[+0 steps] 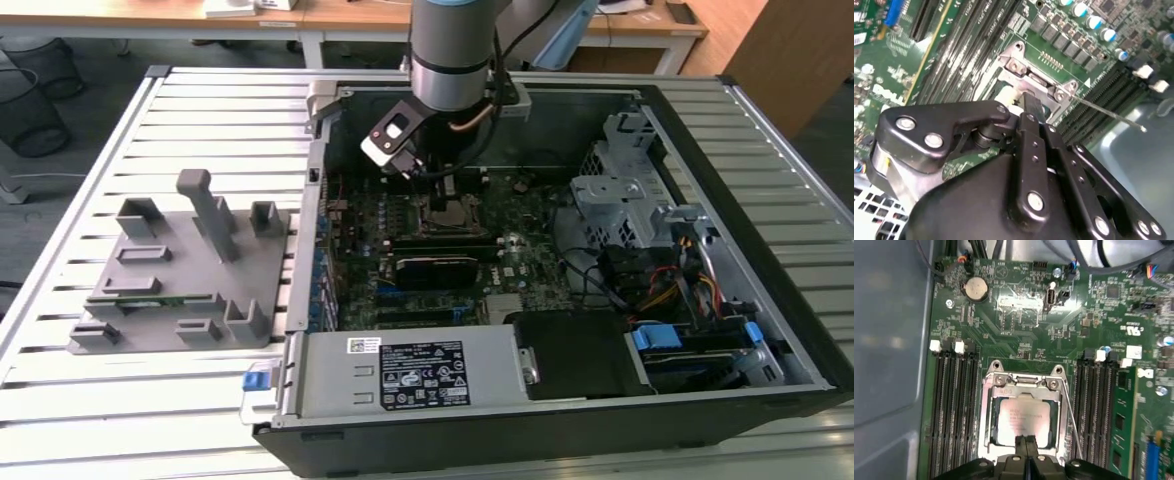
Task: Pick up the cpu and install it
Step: 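Close the cpu cover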
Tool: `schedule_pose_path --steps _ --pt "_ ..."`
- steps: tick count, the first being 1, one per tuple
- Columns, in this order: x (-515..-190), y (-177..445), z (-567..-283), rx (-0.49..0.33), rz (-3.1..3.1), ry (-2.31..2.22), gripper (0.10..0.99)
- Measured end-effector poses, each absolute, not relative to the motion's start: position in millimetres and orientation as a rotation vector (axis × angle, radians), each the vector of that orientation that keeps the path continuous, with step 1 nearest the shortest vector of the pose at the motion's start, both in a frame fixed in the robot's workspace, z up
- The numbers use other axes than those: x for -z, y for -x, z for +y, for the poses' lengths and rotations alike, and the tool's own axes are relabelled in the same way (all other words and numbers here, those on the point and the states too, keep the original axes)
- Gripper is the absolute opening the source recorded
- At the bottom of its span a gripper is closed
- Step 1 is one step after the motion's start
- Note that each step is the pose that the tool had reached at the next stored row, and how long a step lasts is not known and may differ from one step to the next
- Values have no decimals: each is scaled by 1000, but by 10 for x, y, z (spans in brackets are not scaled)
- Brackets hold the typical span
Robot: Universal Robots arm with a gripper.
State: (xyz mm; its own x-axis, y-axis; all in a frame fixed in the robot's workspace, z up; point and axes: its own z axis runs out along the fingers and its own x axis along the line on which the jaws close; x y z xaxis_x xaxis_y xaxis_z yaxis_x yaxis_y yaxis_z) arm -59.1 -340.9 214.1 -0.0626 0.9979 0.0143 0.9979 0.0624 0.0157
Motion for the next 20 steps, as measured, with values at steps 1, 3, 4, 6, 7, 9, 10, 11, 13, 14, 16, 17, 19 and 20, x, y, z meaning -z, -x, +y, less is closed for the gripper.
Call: schedule_pose_path --steps 1,3,4,6,7,9,10,11,13,14,16,17,19,20 --pt "-2158 591 -3409 -34 2289 -2150 106" --pt "-2160 591 -3412 -34 2289 -2150 106" --pt "-2160 585 -3412 -34 2289 -2150 106" --pt "-2159 564 -3412 -34 2289 -2150 106" --pt "-2159 551 -3412 -34 2289 -2150 106" --pt "-2159 523 -3412 -34 2289 -2150 106" --pt "-2159 510 -3412 -34 2289 -2150 106" --pt "-2159 500 -3412 -34 2289 -2150 106" --pt "-2159 482 -3412 -34 2289 -2150 106" --pt "-2159 473 -3412 -34 2289 -2150 106" --pt "-2158 463 -3412 -34 2289 -2150 106" --pt "-2158 459 -3412 -34 2289 -2150 106" --pt "-2158 449 -3412 -34 2289 -2150 106" --pt "-2158 445 -3412 -34 2289 -2150 106"
